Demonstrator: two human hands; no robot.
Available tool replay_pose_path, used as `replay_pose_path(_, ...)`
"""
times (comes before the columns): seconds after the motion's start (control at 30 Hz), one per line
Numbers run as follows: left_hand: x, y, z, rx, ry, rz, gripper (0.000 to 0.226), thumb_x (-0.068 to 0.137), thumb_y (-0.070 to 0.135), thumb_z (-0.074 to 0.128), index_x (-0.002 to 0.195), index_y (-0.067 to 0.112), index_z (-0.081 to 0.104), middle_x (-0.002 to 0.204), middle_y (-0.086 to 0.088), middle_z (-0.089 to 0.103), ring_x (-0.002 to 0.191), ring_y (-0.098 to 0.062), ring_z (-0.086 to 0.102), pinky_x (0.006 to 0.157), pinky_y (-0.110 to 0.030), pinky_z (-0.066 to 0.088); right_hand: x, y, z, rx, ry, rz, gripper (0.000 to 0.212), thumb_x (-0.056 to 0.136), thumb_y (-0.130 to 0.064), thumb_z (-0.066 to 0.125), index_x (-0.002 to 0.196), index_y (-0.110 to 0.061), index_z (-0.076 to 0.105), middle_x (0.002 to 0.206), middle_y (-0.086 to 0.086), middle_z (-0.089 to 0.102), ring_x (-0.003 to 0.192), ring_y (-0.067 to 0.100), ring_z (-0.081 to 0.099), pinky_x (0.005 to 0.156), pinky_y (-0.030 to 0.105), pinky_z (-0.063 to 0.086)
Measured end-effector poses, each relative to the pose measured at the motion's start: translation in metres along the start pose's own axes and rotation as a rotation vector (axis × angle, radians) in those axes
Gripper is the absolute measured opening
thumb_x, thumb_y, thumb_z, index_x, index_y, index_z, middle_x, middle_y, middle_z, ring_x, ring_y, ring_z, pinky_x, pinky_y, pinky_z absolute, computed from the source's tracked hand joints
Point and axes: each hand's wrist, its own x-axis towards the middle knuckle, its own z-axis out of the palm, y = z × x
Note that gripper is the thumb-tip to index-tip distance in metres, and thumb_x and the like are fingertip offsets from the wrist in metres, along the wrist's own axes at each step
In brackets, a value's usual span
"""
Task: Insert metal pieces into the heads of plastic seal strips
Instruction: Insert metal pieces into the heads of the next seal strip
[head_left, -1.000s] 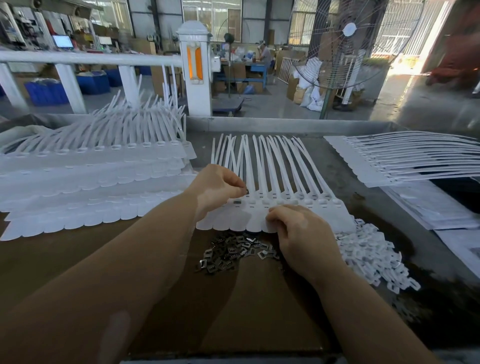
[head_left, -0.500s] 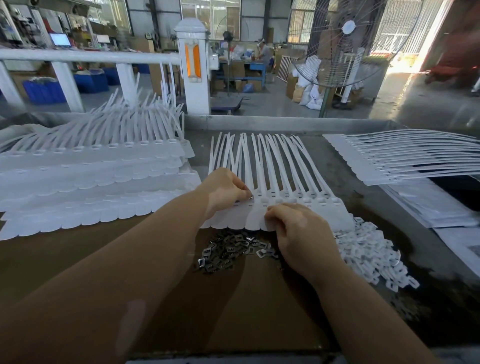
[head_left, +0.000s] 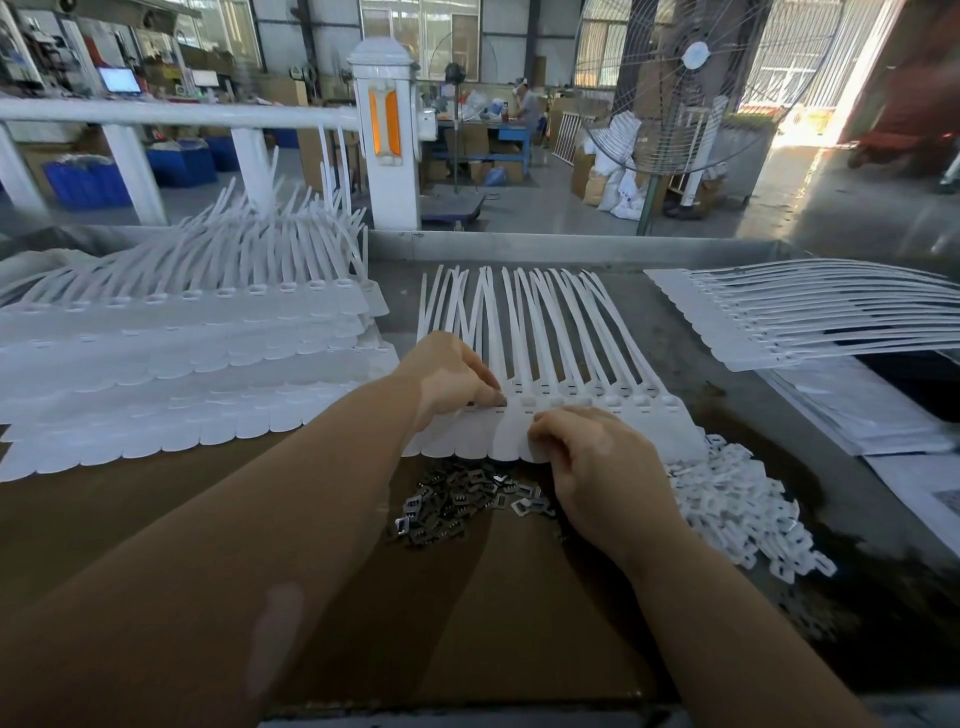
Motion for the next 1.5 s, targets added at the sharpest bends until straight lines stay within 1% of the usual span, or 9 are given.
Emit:
replay_pose_path(0.23, -0.005, -0.001, -0.007, -0.088, 0.051, 0.005, 0.004, 0.083, 0.016, 0.070, 0.086, 0.018, 0.072, 0.084, 0.006, 0.065, 0.077, -0.004, 0.056, 0.054, -0.014, 0.039, 0.000, 0.002, 0.002, 0.002, 0.004, 0.016, 0.014, 0.081, 0.001, 0.057, 0.087, -0.008, 0.068, 0.088, 0.005, 0.069, 0.084, 0.026, 0.060, 0.070, 0.036, 0.048)
replay_pose_path(0.37, -0.020, -0.007, -0.008, -0.100, 0.092, 0.130, 0.006, 0.084, 0.014, 0.069, 0.086, 0.019, 0.073, 0.080, 0.011, 0.066, 0.073, 0.003, 0.059, 0.055, -0.008, 0.040, 0.000, 0.002, 0.003, 0.006, 0.016, 0.022, 0.015, 0.081, 0.001, 0.058, 0.086, -0.009, 0.068, 0.086, 0.004, 0.069, 0.082, 0.025, 0.060, 0.069, 0.035, 0.048)
replay_pose_path(0.5, -0.040, -0.015, -0.004, 0.005, 0.028, 0.278, 0.012, 0.082, 0.017, 0.070, 0.076, 0.027, 0.071, 0.074, 0.018, 0.065, 0.062, 0.013, 0.055, 0.056, 0.000, 0.039, 0.000, 0.002, 0.003, 0.004, 0.025, 0.012, 0.015, 0.081, 0.001, 0.058, 0.086, -0.009, 0.068, 0.086, 0.003, 0.069, 0.082, 0.024, 0.061, 0.070, 0.033, 0.047)
replay_pose_path(0.6, -0.050, -0.017, -0.003, 0.118, -0.015, 0.359, 0.020, 0.080, 0.018, 0.070, 0.070, 0.034, 0.066, 0.072, 0.020, 0.061, 0.058, 0.009, 0.050, 0.055, -0.004, 0.037, -0.001, 0.002, 0.003, 0.003, 0.033, 0.005, 0.015, 0.081, 0.001, 0.059, 0.086, -0.009, 0.069, 0.088, 0.004, 0.070, 0.083, 0.024, 0.062, 0.072, 0.034, 0.049)
replay_pose_path(0.7, -0.056, -0.018, 0.003, 0.231, -0.035, 0.449, 0.022, 0.079, 0.023, 0.072, 0.069, 0.041, 0.064, 0.078, 0.021, 0.058, 0.077, 0.007, 0.050, 0.070, -0.008, 0.036, -0.001, 0.002, 0.004, 0.001, 0.034, 0.002, 0.015, 0.082, 0.000, 0.059, 0.087, -0.010, 0.069, 0.088, 0.003, 0.070, 0.084, 0.022, 0.062, 0.073, 0.032, 0.048)
replay_pose_path(0.8, -0.058, -0.017, 0.012, 0.387, -0.050, 0.506, 0.007, 0.082, 0.034, 0.068, 0.083, 0.040, 0.071, 0.087, 0.019, 0.057, 0.089, 0.000, 0.045, 0.089, -0.028, 0.031, -0.001, 0.003, 0.004, 0.008, 0.025, 0.008, 0.014, 0.082, -0.001, 0.058, 0.084, -0.011, 0.068, 0.085, 0.002, 0.068, 0.082, 0.021, 0.061, 0.072, 0.032, 0.048)
replay_pose_path(0.9, -0.058, -0.017, 0.016, 0.485, -0.075, 0.532, 0.012, 0.084, 0.041, 0.064, 0.093, 0.041, 0.072, 0.087, 0.022, 0.049, 0.094, -0.003, 0.040, 0.087, -0.027, 0.019, -0.001, 0.004, 0.004, 0.019, 0.018, 0.014, 0.014, 0.082, -0.001, 0.057, 0.081, -0.012, 0.066, 0.083, 0.001, 0.067, 0.082, 0.022, 0.060, 0.071, 0.034, 0.048)
replay_pose_path(1.17, -0.058, -0.018, 0.016, 0.478, -0.124, 0.549, 0.012, 0.085, 0.040, 0.063, 0.094, 0.041, 0.072, 0.086, 0.023, 0.044, 0.097, -0.002, 0.038, 0.086, -0.024, 0.015, -0.001, 0.004, 0.004, 0.011, 0.053, -0.009, 0.014, 0.081, 0.001, 0.059, 0.082, -0.010, 0.068, 0.082, 0.003, 0.068, 0.079, 0.022, 0.061, 0.068, 0.032, 0.048)
replay_pose_path(1.5, -0.059, -0.020, 0.011, 0.378, -0.159, 0.539, 0.008, 0.081, 0.035, 0.069, 0.087, 0.038, 0.073, 0.090, 0.021, 0.049, 0.099, -0.002, 0.041, 0.099, -0.032, 0.022, -0.001, 0.005, 0.005, 0.018, 0.079, -0.029, 0.013, 0.081, 0.001, 0.061, 0.081, -0.009, 0.068, 0.080, 0.004, 0.068, 0.077, 0.024, 0.062, 0.067, 0.036, 0.052)
